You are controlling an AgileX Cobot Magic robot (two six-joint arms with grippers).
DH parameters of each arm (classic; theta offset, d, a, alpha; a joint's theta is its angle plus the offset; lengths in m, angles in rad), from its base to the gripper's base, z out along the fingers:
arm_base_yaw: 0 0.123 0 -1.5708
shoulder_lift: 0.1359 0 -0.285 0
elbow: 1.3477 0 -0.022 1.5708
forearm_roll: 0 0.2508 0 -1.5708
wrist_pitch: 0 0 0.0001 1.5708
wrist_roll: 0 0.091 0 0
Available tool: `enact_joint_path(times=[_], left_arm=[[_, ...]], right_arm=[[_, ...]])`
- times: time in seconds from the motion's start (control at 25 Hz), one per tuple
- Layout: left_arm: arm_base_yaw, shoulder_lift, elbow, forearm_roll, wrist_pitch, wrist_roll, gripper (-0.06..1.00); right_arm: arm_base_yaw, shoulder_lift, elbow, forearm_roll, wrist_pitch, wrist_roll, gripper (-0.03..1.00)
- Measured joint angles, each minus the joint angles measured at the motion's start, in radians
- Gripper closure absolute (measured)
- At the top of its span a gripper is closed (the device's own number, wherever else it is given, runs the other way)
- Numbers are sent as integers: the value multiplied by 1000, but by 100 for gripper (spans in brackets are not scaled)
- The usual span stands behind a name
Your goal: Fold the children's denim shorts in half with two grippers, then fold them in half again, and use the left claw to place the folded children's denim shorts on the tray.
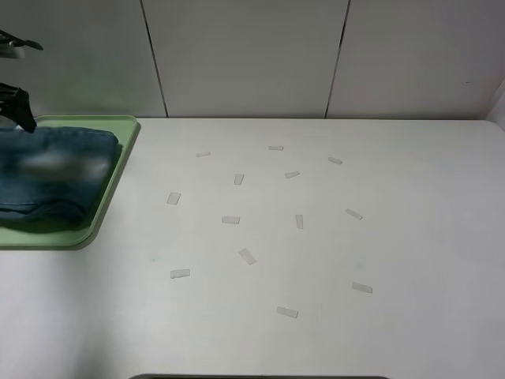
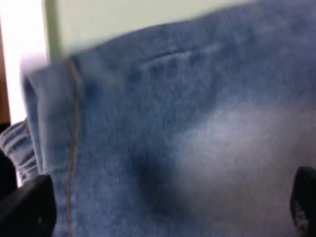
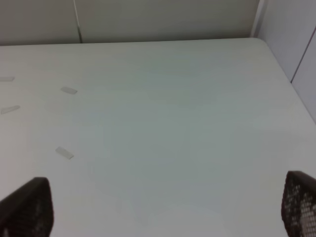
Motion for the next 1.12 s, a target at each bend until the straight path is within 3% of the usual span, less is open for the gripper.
enact_joint_path(times=[0.2, 0.4, 0.72, 0.88, 1.12], left_arm=[[0, 0, 0, -9, 10, 1, -5], [0, -28, -9, -12, 82, -47, -5], [-7, -241, -18, -19, 163, -117, -5], [-58, -357, -18, -29, 197, -120, -5], [-194, -508, -18, -38, 322, -127, -5]], right_arm=[[0, 0, 0, 0, 0, 0, 27], [0, 0, 0, 0, 0, 0, 27], [0, 0, 0, 0, 0, 0, 27], [0, 0, 0, 0, 0, 0, 27], [0, 0, 0, 0, 0, 0, 27]])
